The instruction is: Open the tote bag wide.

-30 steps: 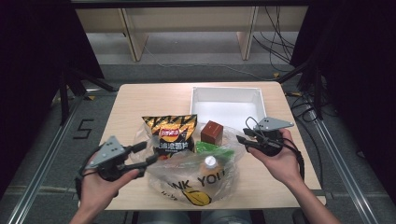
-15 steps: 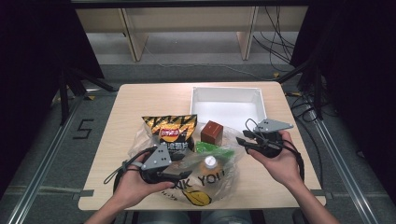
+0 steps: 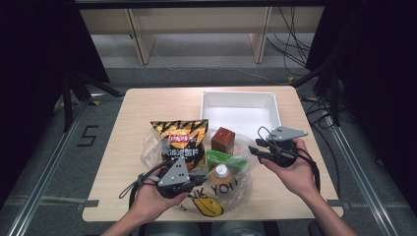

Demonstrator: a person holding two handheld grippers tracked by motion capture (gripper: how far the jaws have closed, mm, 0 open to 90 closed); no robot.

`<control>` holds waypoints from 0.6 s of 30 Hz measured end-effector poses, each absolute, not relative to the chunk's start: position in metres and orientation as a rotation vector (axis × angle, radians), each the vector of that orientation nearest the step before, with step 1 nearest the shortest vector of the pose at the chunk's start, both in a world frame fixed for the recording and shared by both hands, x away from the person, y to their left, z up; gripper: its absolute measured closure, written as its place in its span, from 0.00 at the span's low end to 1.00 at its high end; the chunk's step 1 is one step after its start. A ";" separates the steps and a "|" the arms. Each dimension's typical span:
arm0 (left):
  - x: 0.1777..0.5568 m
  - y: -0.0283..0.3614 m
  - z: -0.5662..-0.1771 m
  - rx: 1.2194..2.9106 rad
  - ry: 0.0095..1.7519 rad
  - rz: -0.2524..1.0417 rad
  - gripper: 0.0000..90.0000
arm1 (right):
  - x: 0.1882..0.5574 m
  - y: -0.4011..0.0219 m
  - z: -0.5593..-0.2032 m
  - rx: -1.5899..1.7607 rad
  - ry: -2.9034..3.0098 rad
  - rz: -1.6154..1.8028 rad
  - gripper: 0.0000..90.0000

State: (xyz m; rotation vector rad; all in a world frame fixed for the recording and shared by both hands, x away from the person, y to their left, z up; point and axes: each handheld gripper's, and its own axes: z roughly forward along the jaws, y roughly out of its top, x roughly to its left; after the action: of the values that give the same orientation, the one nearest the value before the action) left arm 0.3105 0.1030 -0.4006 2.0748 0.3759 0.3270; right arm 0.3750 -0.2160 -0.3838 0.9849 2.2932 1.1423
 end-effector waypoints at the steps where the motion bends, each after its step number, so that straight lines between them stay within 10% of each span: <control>1: 0.309 0.103 -0.400 2.060 0.379 0.328 0.99 | 0.375 -0.216 -0.384 0.978 2.293 1.142 0.69; 18: 0.287 0.076 -0.440 2.127 0.240 0.207 0.99 | 0.377 -0.217 -0.390 0.988 2.292 1.121 0.68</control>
State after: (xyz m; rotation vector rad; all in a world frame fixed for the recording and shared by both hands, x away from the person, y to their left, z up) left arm 0.2872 0.0761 -0.4395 2.1265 0.2396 0.2069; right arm 0.3773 -0.2173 -0.3902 0.9881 2.2915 1.1208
